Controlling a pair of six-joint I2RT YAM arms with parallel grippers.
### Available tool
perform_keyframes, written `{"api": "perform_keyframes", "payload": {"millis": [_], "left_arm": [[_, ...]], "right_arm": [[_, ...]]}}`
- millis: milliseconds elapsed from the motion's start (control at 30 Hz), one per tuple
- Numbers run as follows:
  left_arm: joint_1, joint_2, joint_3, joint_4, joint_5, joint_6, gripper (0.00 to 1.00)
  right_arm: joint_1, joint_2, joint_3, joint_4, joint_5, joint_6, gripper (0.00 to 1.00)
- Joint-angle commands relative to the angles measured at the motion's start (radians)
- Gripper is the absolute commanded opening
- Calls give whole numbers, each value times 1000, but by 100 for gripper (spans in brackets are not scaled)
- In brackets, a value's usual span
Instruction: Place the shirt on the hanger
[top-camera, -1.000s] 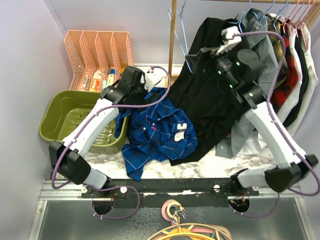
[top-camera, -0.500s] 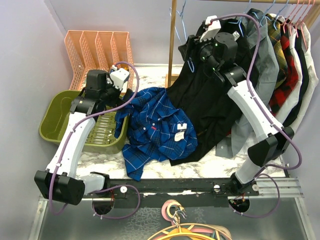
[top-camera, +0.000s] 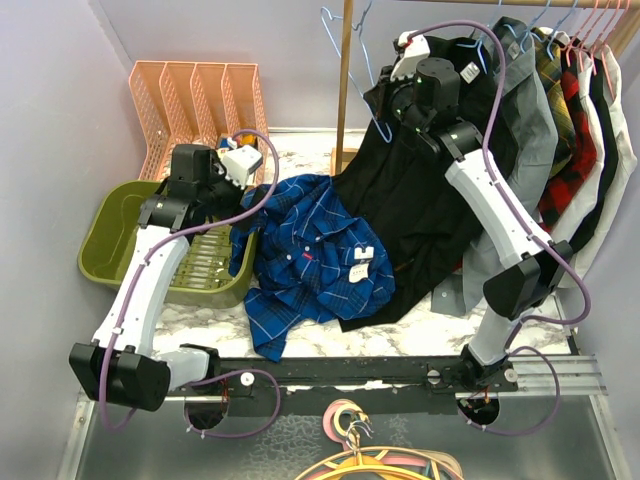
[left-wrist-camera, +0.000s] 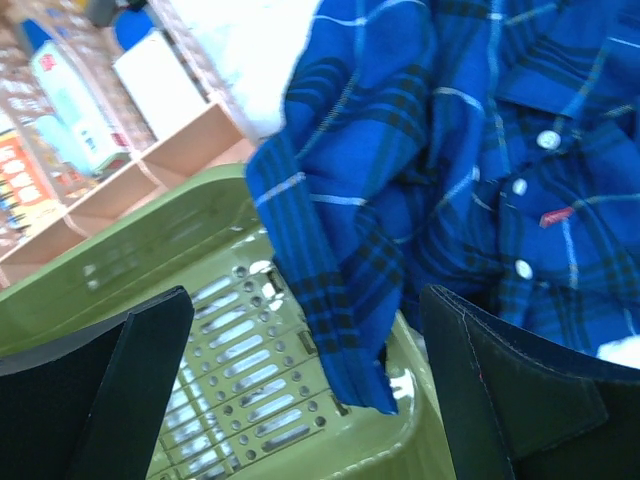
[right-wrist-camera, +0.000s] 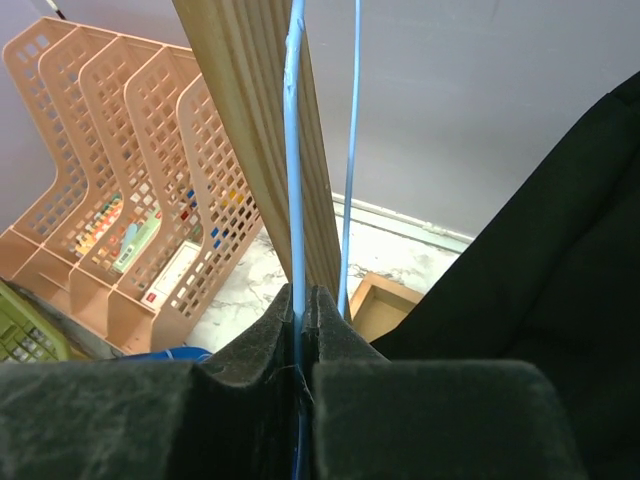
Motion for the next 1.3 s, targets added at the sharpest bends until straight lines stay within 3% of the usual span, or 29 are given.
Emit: {"api": "perform_keyframes", "payload": {"millis": [0,100,200,300,367,533,633,733,967,1133,1267], "left_arm": [[1,51,103,-131,213,47,99],[-92,123,186,-200,186,60,99],[-267,189,233,-200,-44,68,99],[-371,272,279,-181,-189,56,99],[-389,339,332,-180,-212,17,99],[-406,483,487,-219,-115,-57,99],[-451,557,531,-214,-145,-57,89],[-504,606,527,-207,-199,-50,85],[-583,651,469,-143,-309,-11,87],[-599,708,491,-138,-343,-6,84],[-601,750,494,-131,-379,1,74]], "right_arm": [[-2,-29,18,-21,2,-2,1],[-2,-42,20,-23,6,-8,1],[-2,-74,3,-6,20,-7,1],[-2,-115,-15,6,50,-7,1],[-2,-145,-34,11,69,-18,1],[-2,-205,-91,25,107,-43,1],[-2,-221,-103,6,122,-52,1],[-2,-278,-168,-3,126,-44,1],[-2,-600,-557,32,133,-17,1],[-2,-801,-690,-42,123,11,1],[-2,-934,-730,-139,152,51,1]]}}
